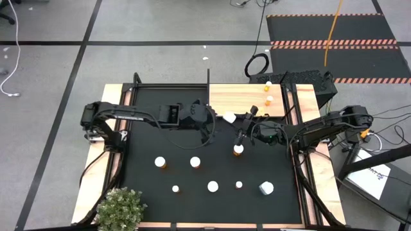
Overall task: Pick and place medicine bottles onto shelf by color
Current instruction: Put the white pill bottle on the shelf
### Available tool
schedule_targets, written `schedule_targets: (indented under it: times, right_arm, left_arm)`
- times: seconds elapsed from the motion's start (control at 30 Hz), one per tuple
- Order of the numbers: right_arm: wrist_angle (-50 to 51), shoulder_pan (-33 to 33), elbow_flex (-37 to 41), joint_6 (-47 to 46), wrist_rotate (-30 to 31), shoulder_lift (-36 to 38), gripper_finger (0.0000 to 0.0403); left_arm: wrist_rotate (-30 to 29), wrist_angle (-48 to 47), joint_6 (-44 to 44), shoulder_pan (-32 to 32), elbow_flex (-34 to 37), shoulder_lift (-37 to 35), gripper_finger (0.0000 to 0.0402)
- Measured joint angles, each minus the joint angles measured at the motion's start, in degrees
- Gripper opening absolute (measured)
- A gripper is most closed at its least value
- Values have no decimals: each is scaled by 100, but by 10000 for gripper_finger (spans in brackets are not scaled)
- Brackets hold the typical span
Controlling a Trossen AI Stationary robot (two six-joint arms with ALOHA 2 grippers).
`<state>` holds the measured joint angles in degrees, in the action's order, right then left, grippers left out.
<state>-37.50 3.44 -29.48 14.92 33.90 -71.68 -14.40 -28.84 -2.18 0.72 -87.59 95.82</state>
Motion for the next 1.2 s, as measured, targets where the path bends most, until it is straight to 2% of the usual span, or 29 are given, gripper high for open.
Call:
schedule_targets:
  times: [0.13,0.33,0.6,0.83,0.97,1.2]
  right_arm:
    - [118,-2,5,-7,-643,116,166]
    - [89,-13,-4,4,-1735,182,166]
    - [95,-13,-1,76,-2901,194,166]
    - [86,-64,-1,78,-3256,194,166]
    - [95,-76,-1,79,-3264,194,166]
    - [84,-79,-1,100,-3253,194,166]
  left_arm:
    - [-23,-533,502,12,2,-65,304]
    - [-25,-1007,557,42,86,36,290]
    - [343,-7,974,178,816,36,290]
    - [439,1097,1310,176,1168,25,290]
    - [461,1265,1371,132,1262,25,289]
    - [945,1545,1503,120,1344,25,289]
